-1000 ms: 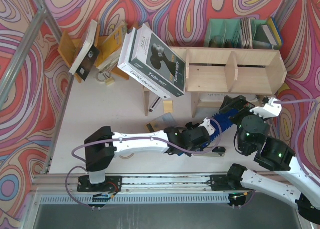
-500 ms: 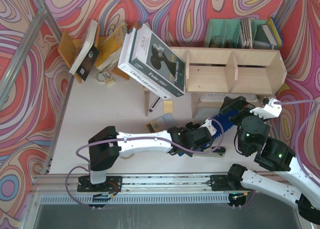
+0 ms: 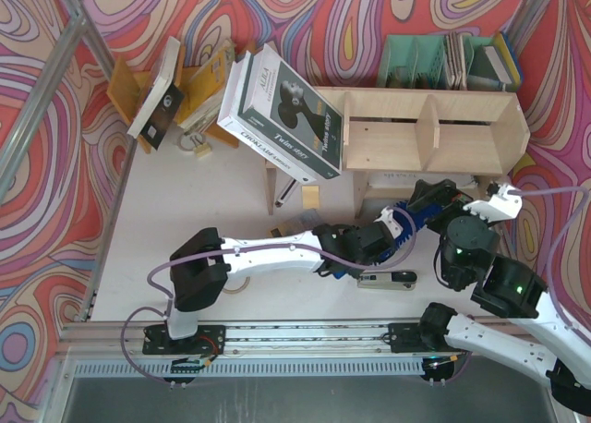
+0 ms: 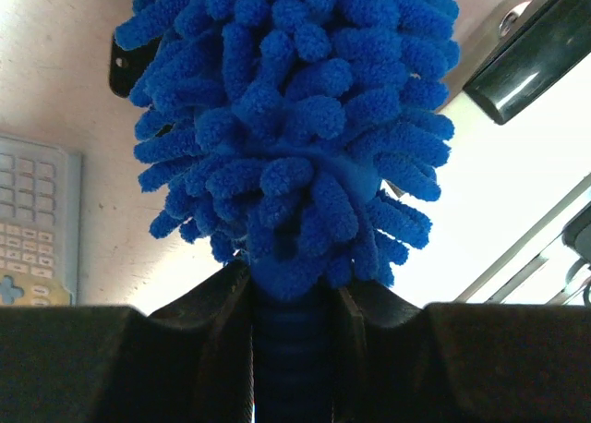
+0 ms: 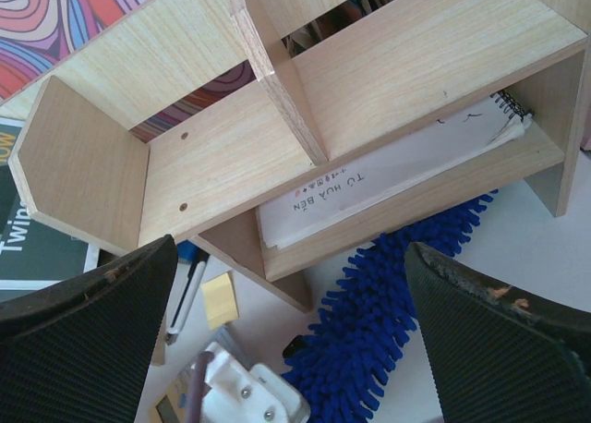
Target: Dust the bookshelf with a duster
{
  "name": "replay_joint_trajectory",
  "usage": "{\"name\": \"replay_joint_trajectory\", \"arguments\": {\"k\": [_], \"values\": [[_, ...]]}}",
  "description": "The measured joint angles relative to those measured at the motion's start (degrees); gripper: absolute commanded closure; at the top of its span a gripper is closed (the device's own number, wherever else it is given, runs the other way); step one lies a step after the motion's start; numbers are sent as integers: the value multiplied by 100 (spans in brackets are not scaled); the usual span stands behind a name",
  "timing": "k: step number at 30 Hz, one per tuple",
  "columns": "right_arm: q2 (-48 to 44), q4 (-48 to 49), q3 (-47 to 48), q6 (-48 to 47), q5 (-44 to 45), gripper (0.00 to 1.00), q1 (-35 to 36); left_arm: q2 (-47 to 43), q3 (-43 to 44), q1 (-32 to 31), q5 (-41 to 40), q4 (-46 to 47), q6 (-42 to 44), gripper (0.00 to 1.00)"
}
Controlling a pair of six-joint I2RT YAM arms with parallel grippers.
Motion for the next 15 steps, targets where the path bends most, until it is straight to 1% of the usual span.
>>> {"name": "replay_joint_trajectory", "arguments": {"k": [5, 15], "values": [[-22, -46, -28, 0, 9, 1, 0, 199, 4, 0, 133, -76, -22, 100], [-94, -46, -35, -4, 46, 1, 0, 162, -81, -33, 208, -203, -63, 100]]}}
